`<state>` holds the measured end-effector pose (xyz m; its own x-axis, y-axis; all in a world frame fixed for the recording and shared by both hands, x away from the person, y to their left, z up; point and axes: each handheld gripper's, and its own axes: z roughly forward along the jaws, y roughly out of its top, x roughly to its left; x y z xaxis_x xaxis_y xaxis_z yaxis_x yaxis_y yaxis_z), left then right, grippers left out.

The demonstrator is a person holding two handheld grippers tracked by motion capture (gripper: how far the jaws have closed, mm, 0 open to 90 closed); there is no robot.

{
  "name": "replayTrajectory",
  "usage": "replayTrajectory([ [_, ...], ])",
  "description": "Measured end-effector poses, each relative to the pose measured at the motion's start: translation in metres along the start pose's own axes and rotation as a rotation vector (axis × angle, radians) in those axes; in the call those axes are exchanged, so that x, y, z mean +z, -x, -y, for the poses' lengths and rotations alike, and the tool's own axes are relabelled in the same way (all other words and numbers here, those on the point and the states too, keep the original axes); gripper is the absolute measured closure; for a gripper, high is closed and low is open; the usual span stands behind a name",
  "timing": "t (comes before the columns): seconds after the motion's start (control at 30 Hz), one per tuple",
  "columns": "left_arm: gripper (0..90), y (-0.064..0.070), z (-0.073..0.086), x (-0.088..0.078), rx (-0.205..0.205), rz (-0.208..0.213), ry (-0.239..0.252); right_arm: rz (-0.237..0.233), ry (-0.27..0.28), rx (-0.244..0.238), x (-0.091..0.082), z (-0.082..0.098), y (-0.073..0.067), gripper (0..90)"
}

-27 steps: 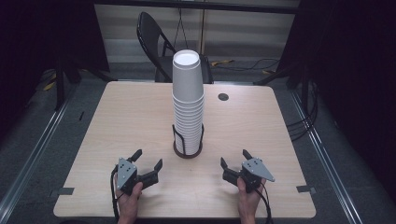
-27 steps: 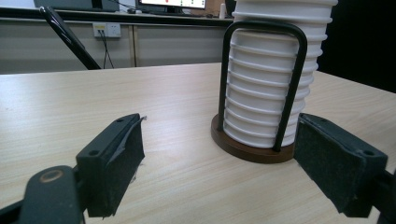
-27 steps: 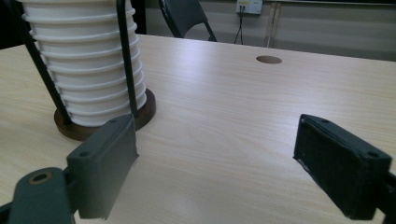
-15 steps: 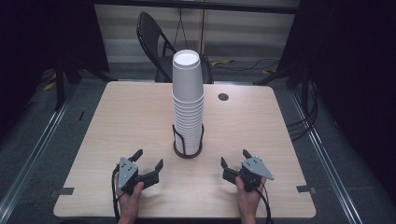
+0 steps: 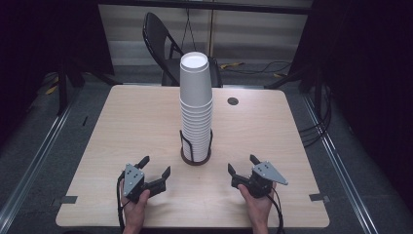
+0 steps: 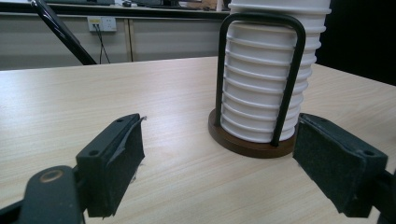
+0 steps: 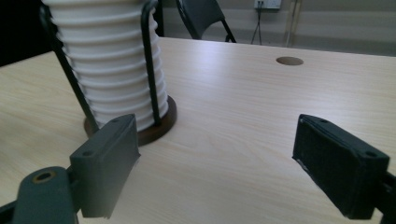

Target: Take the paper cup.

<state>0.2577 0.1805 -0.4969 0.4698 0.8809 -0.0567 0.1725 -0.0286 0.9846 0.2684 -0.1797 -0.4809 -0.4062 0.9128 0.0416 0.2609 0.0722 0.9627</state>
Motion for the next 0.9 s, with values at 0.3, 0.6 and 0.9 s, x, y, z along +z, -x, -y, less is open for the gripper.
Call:
replayTrajectory([
  [0.3,16.2,-0.001,0.0,-0.001,-0.001,0.001,0.005,-0.059,0.043,0.017,0.0,-0.016,-0.004,16.7],
  [0.6,16.2,-0.001,0.0,-0.001,-0.004,0.005,0.007,-0.115,0.089,0.042,-0.003,-0.034,-0.007,21.3],
  [0.9,16.2,-0.001,0.0,-0.002,-0.004,0.01,0.009,-0.18,0.102,-0.008,0.001,-0.057,-0.014,18.8],
])
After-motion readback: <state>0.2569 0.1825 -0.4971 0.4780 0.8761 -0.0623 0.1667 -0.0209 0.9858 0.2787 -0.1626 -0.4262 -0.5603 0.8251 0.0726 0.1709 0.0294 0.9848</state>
